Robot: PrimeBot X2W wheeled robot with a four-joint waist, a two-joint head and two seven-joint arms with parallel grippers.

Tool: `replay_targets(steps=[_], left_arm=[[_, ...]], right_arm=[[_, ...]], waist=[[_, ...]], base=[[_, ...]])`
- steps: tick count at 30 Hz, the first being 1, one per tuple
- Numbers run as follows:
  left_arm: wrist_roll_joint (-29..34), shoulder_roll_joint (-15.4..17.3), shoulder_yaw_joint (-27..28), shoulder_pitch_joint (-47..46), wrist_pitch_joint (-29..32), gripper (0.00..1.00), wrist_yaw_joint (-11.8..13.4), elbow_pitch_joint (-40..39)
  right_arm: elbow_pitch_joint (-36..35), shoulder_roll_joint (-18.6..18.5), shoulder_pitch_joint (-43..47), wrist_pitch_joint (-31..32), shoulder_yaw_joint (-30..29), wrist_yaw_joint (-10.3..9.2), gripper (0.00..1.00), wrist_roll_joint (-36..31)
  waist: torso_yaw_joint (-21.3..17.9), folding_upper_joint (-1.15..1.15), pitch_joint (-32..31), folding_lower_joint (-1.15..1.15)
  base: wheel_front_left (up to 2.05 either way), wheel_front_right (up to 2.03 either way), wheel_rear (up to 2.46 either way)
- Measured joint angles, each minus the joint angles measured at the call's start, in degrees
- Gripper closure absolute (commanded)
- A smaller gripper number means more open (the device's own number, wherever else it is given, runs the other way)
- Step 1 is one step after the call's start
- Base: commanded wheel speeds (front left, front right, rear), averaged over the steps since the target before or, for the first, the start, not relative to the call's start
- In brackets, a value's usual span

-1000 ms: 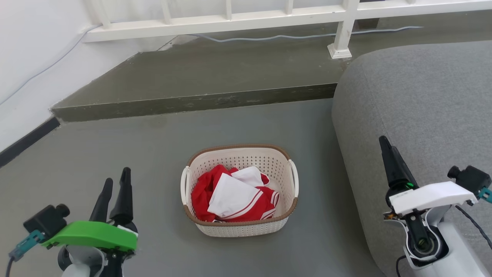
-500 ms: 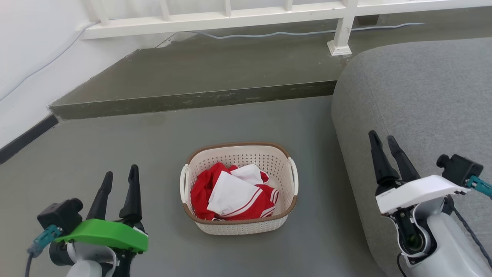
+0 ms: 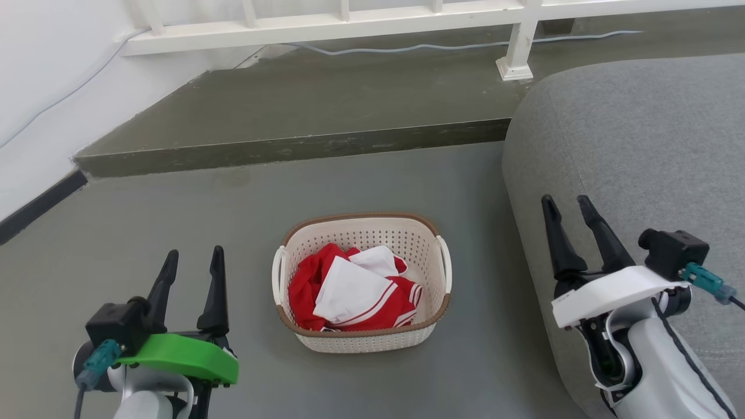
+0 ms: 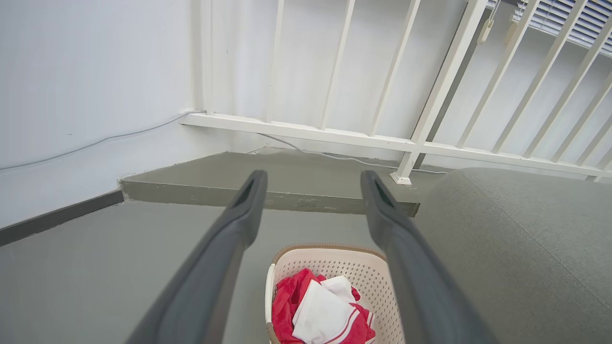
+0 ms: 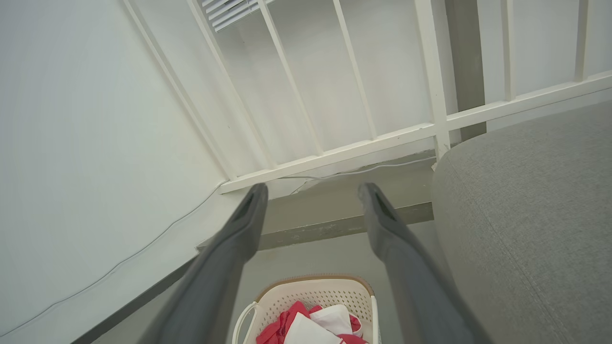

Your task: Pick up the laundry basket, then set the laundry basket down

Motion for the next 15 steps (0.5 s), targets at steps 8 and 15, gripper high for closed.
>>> replay_targets(steps=[8,15], left_arm=[[4.23,-0.34,-0.12,-0.18,-1.02,0.0,0.02,-0.36],[4.72,-0.92,0.11,-0.21,-1.02,0.0,0.02,-0.35]], right_arm=[[-0.2,0.78,-0.29,-1.12,0.46,-0.45,0.0,-4.88],[-0.16,1.33,-0.3,-1.12,-0.47,-0.43,0.0,-5.41]], waist=[[-0.02,0.0,0.06,0.0],[-0.01,0.0,0.05,0.0]], base=[[0.0,0.0,0.0],[0.0,0.0,0.0]])
